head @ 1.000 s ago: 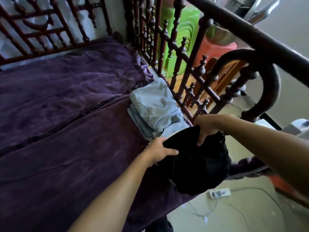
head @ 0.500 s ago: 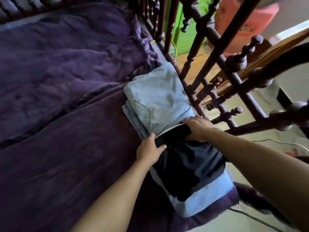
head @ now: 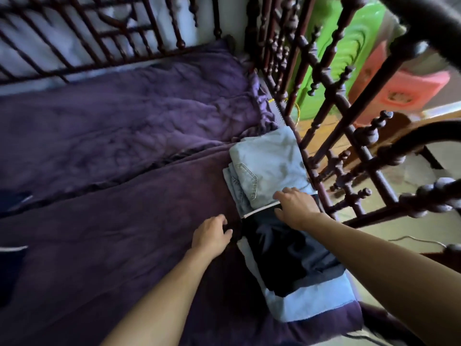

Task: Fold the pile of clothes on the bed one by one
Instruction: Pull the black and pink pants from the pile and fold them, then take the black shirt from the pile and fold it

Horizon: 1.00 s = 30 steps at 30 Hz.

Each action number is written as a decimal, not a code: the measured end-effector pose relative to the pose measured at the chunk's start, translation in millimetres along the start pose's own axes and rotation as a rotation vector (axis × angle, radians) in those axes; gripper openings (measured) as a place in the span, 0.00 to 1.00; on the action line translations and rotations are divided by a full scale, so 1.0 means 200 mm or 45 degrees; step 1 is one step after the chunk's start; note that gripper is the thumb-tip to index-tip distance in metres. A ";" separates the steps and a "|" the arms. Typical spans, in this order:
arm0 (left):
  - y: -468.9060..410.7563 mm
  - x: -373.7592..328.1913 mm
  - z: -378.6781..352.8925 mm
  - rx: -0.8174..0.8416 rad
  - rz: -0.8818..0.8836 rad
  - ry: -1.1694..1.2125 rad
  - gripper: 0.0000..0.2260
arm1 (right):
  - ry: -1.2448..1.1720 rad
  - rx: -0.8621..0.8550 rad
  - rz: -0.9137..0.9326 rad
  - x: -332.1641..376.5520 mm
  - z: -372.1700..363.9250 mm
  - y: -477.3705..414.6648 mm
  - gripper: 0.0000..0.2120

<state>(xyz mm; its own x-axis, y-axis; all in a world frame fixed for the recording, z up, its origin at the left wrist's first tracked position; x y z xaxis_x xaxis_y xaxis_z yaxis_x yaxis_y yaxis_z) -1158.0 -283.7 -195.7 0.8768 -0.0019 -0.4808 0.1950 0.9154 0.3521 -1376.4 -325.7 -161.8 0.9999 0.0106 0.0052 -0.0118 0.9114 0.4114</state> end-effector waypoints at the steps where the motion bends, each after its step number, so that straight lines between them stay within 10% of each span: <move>1: 0.09 0.05 0.04 -0.032 0.041 0.008 0.12 | -0.006 0.018 0.046 0.09 0.01 0.04 0.18; 17: 2.03 1.14 0.67 -0.602 0.721 0.097 0.08 | 0.256 0.030 0.938 1.86 0.10 1.01 0.16; 30: 3.22 2.28 0.93 -0.590 0.911 0.228 0.04 | 0.367 0.096 1.099 3.43 -0.23 1.59 0.17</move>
<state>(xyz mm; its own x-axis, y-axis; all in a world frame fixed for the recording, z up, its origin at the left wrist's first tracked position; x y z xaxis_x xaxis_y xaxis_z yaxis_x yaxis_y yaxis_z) -550.1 229.6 -38.9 0.6304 0.6643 -0.4016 -0.6093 0.7440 0.2743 -693.5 -9.6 -70.4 0.6048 0.7880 0.1152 -0.7459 0.5098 0.4286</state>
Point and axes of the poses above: each hand's wrist, its own y-axis away from the middle knuckle, its own z-axis out of the back of the hand, x = y × z, the point moved 7 cm from there along -y, towards the middle knuckle, and after that the axes turned 8 degrees about -z, right-handed, at the moved point
